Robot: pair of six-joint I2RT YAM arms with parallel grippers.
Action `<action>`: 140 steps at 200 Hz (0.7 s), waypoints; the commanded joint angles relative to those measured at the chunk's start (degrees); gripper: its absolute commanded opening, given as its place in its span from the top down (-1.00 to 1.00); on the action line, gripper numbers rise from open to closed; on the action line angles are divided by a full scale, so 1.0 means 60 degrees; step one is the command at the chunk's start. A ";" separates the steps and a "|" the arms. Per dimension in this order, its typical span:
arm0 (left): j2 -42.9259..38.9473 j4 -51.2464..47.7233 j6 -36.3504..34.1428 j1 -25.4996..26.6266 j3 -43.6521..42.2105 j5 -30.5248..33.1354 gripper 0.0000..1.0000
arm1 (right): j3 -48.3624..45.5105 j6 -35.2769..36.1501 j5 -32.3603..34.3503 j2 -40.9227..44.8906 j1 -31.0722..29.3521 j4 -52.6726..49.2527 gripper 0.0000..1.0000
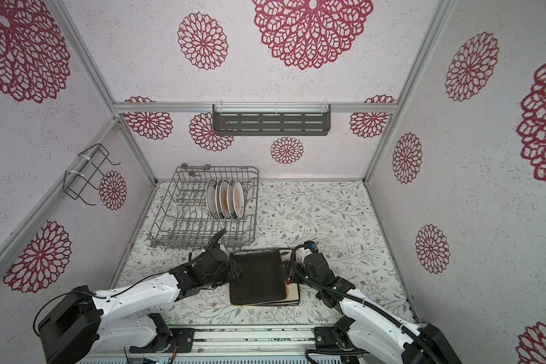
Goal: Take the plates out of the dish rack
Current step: 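Press the dark square plate flat onto the stack with both grippers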
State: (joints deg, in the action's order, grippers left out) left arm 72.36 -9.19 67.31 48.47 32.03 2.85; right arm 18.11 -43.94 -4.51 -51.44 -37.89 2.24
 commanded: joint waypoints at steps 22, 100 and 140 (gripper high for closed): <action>0.0614 -0.0096 -0.0479 0.0250 0.0682 -0.0303 0.04 | 0.0263 0.0203 0.0203 -0.0025 0.0045 -0.0109 -0.98; 0.1371 -0.0193 -0.0874 0.0293 0.1381 -0.0606 0.04 | 0.0249 0.0212 0.0216 -0.0011 0.0060 -0.0186 -0.98; 0.1391 -0.0526 -0.1073 0.0301 0.1615 -0.0546 0.04 | 0.0437 0.0300 0.0177 -0.0030 0.0060 -0.0325 -0.94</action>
State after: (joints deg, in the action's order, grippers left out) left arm 80.66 -12.32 62.30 49.25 39.57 0.16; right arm 18.11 -43.51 -4.27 -51.57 -37.69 1.28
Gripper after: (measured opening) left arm 0.481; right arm 0.986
